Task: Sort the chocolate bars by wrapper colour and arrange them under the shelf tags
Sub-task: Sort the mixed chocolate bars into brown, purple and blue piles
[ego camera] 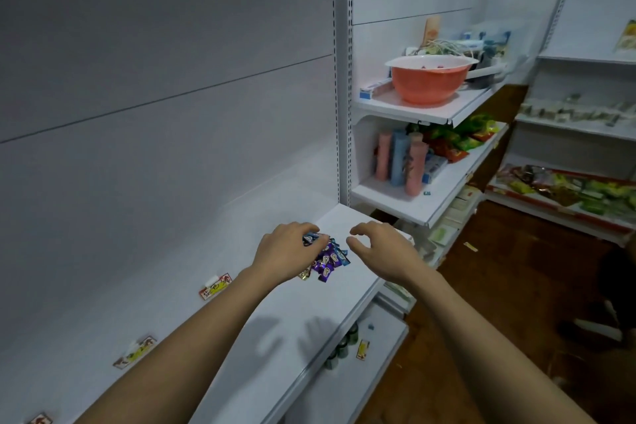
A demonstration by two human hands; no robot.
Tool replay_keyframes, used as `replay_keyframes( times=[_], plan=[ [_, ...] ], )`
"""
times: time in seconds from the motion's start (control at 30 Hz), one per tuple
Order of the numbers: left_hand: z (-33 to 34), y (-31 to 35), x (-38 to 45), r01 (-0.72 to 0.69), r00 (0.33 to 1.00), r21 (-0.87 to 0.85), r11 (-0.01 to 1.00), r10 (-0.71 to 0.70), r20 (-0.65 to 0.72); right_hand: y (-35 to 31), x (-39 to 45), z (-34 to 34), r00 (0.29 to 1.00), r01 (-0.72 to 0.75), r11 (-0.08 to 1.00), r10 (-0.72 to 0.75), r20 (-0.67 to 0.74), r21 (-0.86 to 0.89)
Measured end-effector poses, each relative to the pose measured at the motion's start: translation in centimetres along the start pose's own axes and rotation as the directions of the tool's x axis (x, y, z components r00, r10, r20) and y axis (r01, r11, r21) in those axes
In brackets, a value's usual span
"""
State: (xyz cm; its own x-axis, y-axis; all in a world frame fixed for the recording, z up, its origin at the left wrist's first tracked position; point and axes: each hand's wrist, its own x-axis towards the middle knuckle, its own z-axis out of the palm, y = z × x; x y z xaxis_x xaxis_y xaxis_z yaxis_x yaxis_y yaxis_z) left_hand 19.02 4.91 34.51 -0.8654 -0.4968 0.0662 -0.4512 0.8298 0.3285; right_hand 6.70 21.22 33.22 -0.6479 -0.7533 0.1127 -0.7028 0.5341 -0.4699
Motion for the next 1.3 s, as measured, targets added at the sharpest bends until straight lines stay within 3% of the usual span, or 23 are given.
replay_keyframes(
  times=[0.2,0.33,0.5,0.7,0.87,1.07,1.2,1.3],
  plan=[
    [5.6,1.9,8.4,0.026,0.997,0.006,1.000,-0.026,0.070,6.9,6.4,1.1,1.000,-0.014,1.000,0.013,-0.020,-0.011],
    [8.1,1.4,14.7,0.082,0.996,-0.043,0.996,-0.079,0.051,10.1,12.5,2.9,0.998,0.008,1.000,-0.007,0.061,-0.020],
    [9.2,-1.6,17.7,0.230,0.973,-0.101,0.968,-0.229,0.021,10.0,18.9,5.7,0.978,0.108,0.994,-0.104,0.183,-0.012],
    [9.2,-6.3,18.1,0.400,0.901,-0.220,0.890,-0.426,-0.082,8.1,24.0,9.3,0.914,0.285,0.958,-0.262,0.310,-0.031],
    [11.4,-8.7,17.1,0.550,0.783,-0.341,0.762,-0.613,-0.106,7.9,26.8,11.4,0.829,0.425,0.905,-0.386,0.405,-0.007],
    [16.0,-8.2,15.3,0.737,0.552,-0.439,0.514,-0.833,-0.049,10.0,29.4,14.2,0.684,0.551,0.835,-0.459,0.567,0.011],
    [20.0,-6.5,14.8,0.778,0.415,-0.492,0.391,-0.908,-0.064,12.3,30.0,16.6,0.549,0.627,0.778,-0.474,0.689,0.036],
    [23.2,-6.2,15.6,0.784,0.364,-0.518,0.342,-0.929,-0.063,13.2,31.1,18.4,0.533,0.626,0.774,-0.509,0.676,0.090]
  ],
)
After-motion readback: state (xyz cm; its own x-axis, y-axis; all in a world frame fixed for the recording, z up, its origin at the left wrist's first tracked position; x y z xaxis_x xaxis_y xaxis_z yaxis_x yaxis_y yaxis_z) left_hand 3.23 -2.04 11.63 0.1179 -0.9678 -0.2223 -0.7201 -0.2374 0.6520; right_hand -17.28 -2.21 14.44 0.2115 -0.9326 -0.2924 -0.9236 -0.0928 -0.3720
